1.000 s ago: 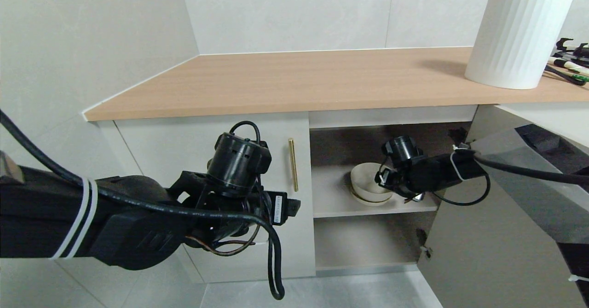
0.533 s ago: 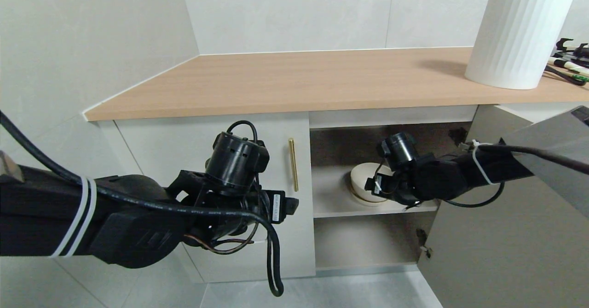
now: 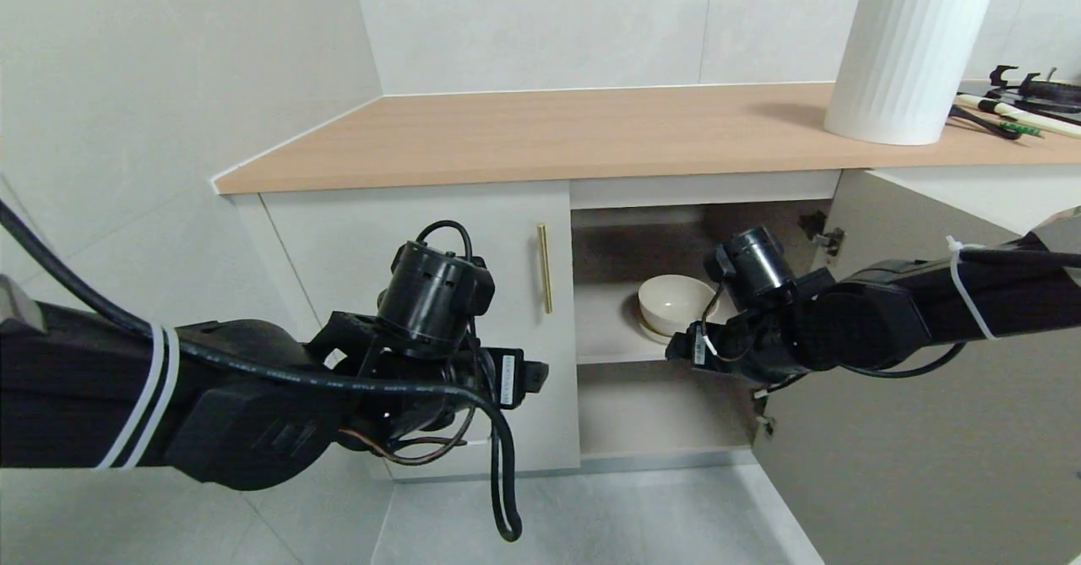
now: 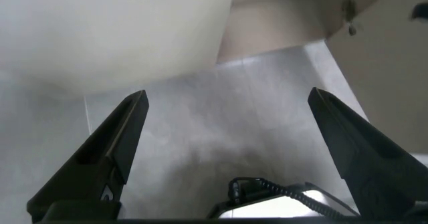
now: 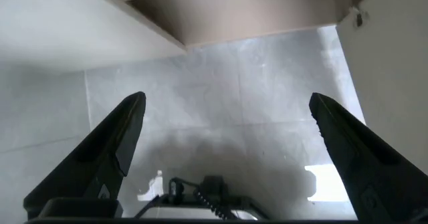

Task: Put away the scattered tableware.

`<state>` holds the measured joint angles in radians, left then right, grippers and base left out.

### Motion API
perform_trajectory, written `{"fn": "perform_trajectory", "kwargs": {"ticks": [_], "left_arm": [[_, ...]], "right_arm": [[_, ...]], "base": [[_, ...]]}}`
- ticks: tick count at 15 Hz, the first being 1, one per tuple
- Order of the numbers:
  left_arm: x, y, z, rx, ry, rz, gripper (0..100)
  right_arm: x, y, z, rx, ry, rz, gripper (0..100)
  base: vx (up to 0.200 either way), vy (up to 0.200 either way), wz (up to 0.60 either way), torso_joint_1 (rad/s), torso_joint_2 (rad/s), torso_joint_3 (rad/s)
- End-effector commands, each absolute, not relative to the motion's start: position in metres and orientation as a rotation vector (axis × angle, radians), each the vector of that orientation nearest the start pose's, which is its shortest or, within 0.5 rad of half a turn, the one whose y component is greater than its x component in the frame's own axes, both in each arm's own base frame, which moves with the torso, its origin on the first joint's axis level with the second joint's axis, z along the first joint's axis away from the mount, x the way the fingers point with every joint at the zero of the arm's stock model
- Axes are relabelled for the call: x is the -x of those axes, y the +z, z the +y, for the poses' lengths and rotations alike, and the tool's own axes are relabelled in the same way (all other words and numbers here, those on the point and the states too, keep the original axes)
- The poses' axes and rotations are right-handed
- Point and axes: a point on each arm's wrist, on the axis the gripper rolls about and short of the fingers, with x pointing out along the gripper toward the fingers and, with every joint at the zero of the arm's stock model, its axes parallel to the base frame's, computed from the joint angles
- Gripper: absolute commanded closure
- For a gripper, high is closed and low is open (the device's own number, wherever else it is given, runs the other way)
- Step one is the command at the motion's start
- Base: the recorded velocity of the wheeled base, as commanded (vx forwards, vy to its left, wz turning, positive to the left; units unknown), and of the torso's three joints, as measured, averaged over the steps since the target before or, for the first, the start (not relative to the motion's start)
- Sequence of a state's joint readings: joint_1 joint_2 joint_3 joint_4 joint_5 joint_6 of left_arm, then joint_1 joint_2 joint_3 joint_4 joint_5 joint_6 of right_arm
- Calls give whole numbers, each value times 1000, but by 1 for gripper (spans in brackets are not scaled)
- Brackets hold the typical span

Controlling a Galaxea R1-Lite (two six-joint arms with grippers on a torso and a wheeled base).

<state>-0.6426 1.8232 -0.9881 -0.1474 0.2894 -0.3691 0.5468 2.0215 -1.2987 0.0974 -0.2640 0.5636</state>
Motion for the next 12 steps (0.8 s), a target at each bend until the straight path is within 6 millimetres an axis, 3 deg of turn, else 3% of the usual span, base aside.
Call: {"fn": "perform_trajectory", "kwargs": {"ticks": [1, 5, 7, 10, 12], "left_arm": [[-265, 148, -190, 45, -219, 665, 0], [-265, 148, -190, 45, -219, 663, 0], [-264, 148, -190, 45, -219, 663, 0], [-262, 154, -188, 51, -216, 647, 0], [-261, 156, -187, 52, -214, 642, 0]], "right_arm": [[-327, 139, 193, -211, 49, 794, 0], [-319, 135, 195, -191, 56, 816, 0], [-310, 141, 187, -186, 57, 814, 0], [-267, 152, 161, -154, 83, 832, 0], [-222, 160, 138, -165, 164, 891, 0]], "base": [[-200, 0, 0, 12, 7, 2], [-200, 0, 0, 1, 4, 2], [0, 0, 0, 0, 0, 0], [0, 0, 0, 0, 0, 0], [0, 0, 0, 0, 0, 0]]}}
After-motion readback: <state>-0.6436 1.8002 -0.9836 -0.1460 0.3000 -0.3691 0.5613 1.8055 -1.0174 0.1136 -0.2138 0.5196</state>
